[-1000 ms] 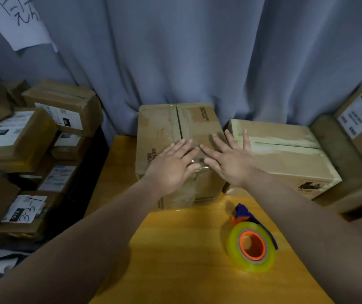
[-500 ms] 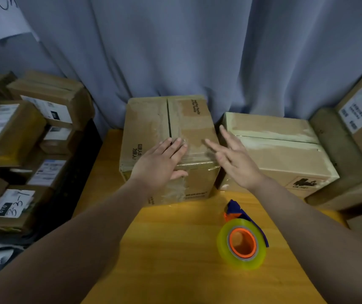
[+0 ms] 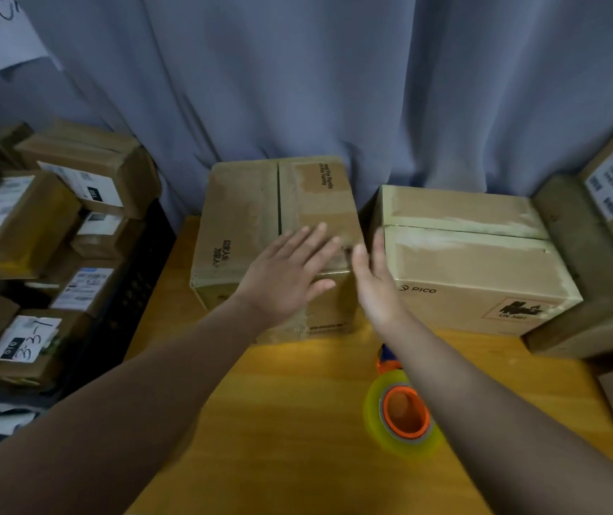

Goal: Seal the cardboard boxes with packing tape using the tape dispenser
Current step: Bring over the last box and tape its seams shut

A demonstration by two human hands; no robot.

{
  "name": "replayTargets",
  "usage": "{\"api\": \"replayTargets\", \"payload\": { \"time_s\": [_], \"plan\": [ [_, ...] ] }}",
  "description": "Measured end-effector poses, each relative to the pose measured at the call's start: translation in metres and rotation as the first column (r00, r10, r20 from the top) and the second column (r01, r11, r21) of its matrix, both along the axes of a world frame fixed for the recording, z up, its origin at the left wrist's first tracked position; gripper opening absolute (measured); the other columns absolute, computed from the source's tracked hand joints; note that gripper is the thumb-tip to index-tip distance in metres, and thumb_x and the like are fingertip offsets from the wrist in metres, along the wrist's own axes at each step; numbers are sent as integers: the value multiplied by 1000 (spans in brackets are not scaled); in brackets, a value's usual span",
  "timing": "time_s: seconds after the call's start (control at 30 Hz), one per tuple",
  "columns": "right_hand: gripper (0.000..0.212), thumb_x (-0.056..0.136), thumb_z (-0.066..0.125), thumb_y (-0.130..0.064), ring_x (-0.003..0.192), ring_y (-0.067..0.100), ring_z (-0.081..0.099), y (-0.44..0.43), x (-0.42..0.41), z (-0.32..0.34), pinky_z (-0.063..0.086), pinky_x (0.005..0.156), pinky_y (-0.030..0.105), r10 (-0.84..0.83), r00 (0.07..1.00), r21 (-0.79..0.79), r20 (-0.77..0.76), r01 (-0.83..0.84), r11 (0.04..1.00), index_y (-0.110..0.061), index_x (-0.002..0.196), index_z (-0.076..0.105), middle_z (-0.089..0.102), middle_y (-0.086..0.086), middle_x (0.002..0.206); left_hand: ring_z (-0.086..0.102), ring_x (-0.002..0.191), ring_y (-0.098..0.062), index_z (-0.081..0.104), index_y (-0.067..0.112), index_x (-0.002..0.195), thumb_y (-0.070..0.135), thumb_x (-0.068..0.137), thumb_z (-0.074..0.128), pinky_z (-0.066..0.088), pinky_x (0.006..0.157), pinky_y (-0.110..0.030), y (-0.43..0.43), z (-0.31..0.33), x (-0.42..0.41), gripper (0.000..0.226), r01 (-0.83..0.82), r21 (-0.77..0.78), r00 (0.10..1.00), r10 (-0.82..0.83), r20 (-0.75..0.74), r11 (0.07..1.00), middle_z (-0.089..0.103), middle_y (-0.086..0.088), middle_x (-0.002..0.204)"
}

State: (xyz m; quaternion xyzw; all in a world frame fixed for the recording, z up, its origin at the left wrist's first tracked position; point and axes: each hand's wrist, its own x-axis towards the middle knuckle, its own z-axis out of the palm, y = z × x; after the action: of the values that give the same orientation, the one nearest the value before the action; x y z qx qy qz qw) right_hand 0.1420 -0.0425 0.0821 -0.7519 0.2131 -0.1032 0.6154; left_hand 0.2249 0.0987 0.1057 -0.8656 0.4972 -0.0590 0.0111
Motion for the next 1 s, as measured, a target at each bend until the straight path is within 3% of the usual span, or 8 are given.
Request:
{"api": "replayTargets", "payload": {
  "time_s": [0.1,0.33,0.47,0.57,0.7,0.77,0.9,1.0],
  "plan": [
    [55,103,34,-39,138,19,35,16,13,-7,26,102,18,-236,971,89,-48,240,967,-14,151,25,38,7,151,0,147,-18,-1,14,152,39,103,14,0,118,-34,-29,-9,-9,57,15,65,1000,-16,23,998,-2,-4,160],
    [43,105,31,-23,117,-1,37,9,13,-11,25,89,-2,-161,984,-135,80,170,976,-11,147,33,42,-11,125,5,147,-16,4,14,152,30,104,21,-1,114,-27,8,-11,6,53,112,58,993,-114,26,992,5,-4,160],
    [44,106,29,-26,119,2,34,14,12,-8,21,89,3,-193,981,-123,35,196,973,-12,148,31,40,-9,126,21,142,-17,28,10,148,18,100,32,16,114,-34,61,-18,19,49,102,7,992,-102,80,995,25,-8,154],
    [47,106,27,-30,136,12,31,15,11,-6,18,98,9,-198,980,-126,-17,195,973,-13,150,27,38,-1,146,23,138,-15,32,10,146,26,97,25,17,112,-39,91,-15,29,52,43,40,996,-46,77,998,28,-5,151],
    [51,104,25,-40,136,26,37,17,13,-5,26,107,27,-244,962,-115,-121,230,966,-13,146,35,45,8,143,17,144,-17,26,19,149,39,99,29,10,117,-35,123,-12,39,54,-94,-50,993,90,-79,994,23,0,155],
    [55,102,26,-47,135,33,37,25,13,1,36,108,45,-287,942,18,-175,294,955,-16,147,32,41,10,145,6,145,-15,21,26,149,35,98,41,9,119,-38,135,-14,42,56,-129,-119,974,103,-203,985,14,6,156],
    [56,103,27,-45,134,35,35,39,18,17,41,105,49,-434,857,273,-277,503,820,-17,151,21,33,10,149,3,145,-17,15,33,147,44,86,63,7,119,-47,149,-9,40,79,83,-69,984,-93,-153,994,13,12,154],
    [62,102,28,-43,139,36,28,35,30,20,29,112,50,-482,821,145,-307,541,829,-21,154,1,22,10,156,-5,145,-13,9,36,150,52,81,64,-12,116,-39,147,-3,28,90,262,44,963,-258,-81,964,4,16,155]
  ]
}}
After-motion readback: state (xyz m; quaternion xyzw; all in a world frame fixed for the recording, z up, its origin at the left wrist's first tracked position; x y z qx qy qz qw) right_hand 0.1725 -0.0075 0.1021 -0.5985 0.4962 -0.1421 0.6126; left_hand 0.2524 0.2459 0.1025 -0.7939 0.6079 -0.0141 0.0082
